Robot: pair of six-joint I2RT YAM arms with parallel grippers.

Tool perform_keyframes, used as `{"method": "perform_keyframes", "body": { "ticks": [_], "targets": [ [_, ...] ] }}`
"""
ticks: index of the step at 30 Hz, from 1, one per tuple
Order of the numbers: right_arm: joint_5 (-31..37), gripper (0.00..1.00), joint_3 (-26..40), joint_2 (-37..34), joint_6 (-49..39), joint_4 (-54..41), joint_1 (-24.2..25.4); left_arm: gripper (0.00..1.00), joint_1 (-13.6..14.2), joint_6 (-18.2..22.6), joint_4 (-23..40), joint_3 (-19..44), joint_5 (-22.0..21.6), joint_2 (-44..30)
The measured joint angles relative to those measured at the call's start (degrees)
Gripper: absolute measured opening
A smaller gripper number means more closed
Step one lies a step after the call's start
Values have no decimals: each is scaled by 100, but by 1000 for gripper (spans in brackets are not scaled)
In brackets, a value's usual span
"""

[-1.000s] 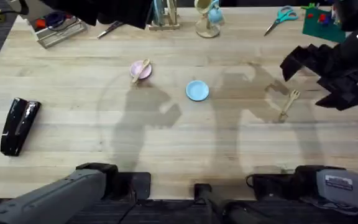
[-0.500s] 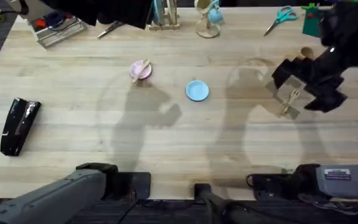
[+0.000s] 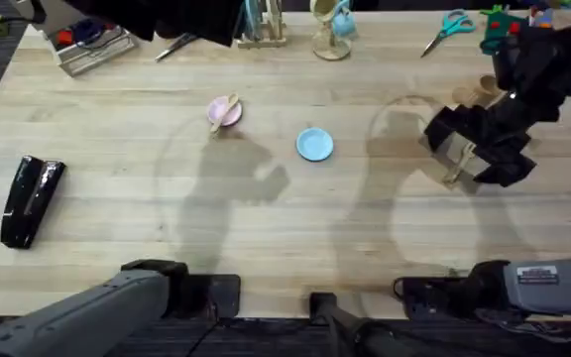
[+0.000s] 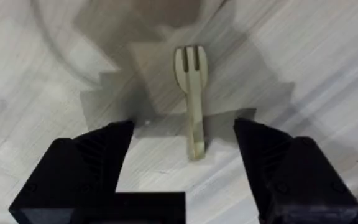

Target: Pick up a utensil and set it on the pink plate, then put the other utensil in the container.

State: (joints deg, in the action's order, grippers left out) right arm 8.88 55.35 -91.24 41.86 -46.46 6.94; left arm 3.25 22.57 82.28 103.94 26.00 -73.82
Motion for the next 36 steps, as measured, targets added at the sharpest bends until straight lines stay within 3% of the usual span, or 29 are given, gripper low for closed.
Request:
{"method": "perform_keyframes", "body": {
  "ticks": [21,36],
  "targets": [
    [-268,994,-15,-48,-159,398,371,993,0,0,0,0,0,0],
    [-268,986,-24,-48,-163,414,380,992,0,0,2,0,0,0]
  ]
}}
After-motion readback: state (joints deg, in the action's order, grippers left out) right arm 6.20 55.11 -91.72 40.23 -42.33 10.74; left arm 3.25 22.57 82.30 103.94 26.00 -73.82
